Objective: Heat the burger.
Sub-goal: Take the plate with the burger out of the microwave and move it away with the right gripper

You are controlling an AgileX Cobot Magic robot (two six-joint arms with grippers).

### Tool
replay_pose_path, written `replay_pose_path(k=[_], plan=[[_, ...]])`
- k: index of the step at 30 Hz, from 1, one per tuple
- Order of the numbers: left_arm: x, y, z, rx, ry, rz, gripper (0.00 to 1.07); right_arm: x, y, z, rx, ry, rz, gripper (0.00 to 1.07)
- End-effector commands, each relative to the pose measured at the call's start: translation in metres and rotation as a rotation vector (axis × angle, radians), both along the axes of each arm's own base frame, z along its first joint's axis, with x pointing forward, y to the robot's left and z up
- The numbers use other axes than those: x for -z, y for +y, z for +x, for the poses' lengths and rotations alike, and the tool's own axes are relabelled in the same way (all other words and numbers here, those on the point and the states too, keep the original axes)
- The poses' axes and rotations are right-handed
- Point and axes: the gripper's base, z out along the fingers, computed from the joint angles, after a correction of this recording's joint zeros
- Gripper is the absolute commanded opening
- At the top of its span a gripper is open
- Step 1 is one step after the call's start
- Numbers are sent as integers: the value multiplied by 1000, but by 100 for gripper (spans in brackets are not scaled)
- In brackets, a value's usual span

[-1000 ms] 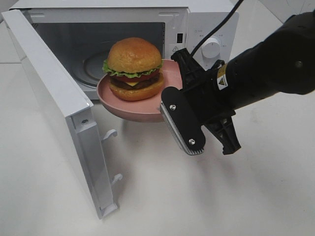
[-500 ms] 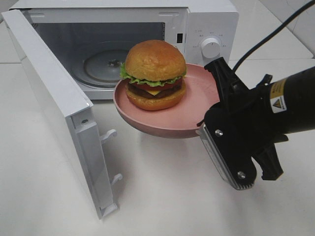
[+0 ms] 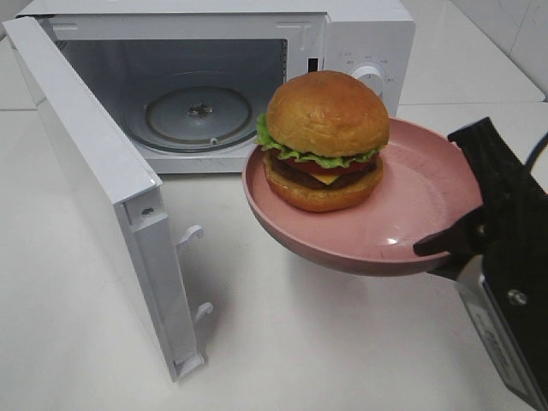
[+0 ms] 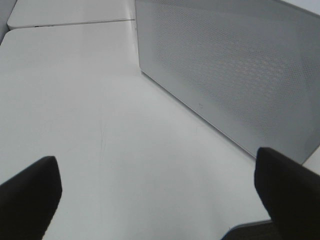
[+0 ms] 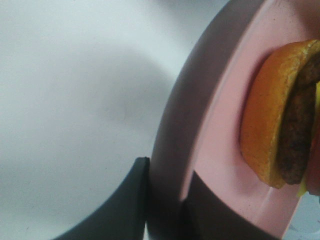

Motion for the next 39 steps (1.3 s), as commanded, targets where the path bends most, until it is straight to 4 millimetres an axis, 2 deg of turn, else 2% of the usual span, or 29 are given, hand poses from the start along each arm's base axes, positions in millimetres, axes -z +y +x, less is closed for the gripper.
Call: replay_pose_path(k=[1,3,6,14,20,30,39], plan=[[0,0,-1,-2,-25,-10,98,-10,-2,-2,6,-61,52,2],[0,0,-1,-2,-25,-10,98,-12,-14,-14,32,-53,49,3],[0,0,-1,-2,-25,-10,98,-16,-22,-21,79,-51,66,3],[0,0,-1,-2,-25,-10,98,-23,-45,-33,200,-76,28,4],[0,0,-1,-2,-25,-10,98,-22,-56,-32,310,-79,-17,4],[0,0,-1,-2,-25,-10,98,-19,-74,-30,604,-64,-28,4],[0,0,-1,-2,-25,-10,98,-17,-82,-27,817,-50,-14,4]])
